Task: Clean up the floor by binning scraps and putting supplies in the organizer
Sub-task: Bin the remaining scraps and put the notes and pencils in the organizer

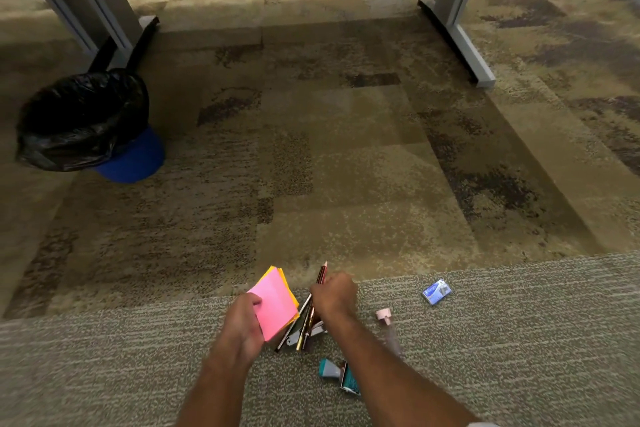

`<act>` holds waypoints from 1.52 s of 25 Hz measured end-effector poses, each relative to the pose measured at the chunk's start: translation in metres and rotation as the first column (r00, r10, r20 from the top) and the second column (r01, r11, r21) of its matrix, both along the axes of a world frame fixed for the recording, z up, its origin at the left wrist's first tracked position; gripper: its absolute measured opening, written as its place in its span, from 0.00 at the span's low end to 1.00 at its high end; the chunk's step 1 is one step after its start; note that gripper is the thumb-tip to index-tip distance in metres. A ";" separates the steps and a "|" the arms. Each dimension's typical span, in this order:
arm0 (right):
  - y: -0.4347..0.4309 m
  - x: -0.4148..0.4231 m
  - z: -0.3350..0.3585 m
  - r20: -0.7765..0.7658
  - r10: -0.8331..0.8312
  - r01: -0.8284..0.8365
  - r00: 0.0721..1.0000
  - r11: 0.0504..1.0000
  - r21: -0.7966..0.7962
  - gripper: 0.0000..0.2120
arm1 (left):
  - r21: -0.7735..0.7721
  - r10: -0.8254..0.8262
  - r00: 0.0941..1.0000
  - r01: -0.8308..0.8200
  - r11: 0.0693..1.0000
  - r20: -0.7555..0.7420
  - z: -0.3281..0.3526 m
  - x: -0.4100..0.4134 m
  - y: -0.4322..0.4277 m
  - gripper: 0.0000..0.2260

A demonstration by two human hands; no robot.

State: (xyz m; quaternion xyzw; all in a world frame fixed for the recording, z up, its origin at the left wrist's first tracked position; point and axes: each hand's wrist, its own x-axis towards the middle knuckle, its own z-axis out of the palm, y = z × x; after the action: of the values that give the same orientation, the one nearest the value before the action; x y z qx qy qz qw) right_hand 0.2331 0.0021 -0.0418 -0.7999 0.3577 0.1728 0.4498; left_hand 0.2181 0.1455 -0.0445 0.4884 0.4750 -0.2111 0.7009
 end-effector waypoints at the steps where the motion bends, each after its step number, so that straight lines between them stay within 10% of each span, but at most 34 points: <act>1: 0.002 0.001 0.001 -0.002 0.028 -0.029 1.000 0.999 -0.031 0.09 | -0.007 -0.001 1.000 0.001 1.000 -0.014 0.000 -0.001 -0.001 0.13; 8: 0.016 -0.001 0.000 0.016 0.159 -0.152 0.987 0.966 -0.208 0.08 | -0.018 -0.079 0.972 0.077 0.997 -0.220 0.003 -0.013 0.014 0.10; 25: 0.058 -0.012 -0.005 -0.004 0.230 -0.226 0.973 0.952 -0.207 0.10 | -0.108 0.005 0.997 -0.014 0.994 -0.082 0.003 -0.035 0.032 0.20; 38: 0.031 0.012 0.028 0.105 -0.164 0.115 0.981 0.922 0.371 0.09 | -0.272 0.171 0.985 -0.161 0.949 0.014 0.029 -0.020 0.022 0.17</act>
State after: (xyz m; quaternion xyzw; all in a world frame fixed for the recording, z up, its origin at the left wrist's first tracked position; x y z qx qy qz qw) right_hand 0.2452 0.0333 -0.0139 -0.6853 0.3446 0.1490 0.6240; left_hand 0.1984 0.1676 -0.0159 0.3507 0.4681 -0.2049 0.7848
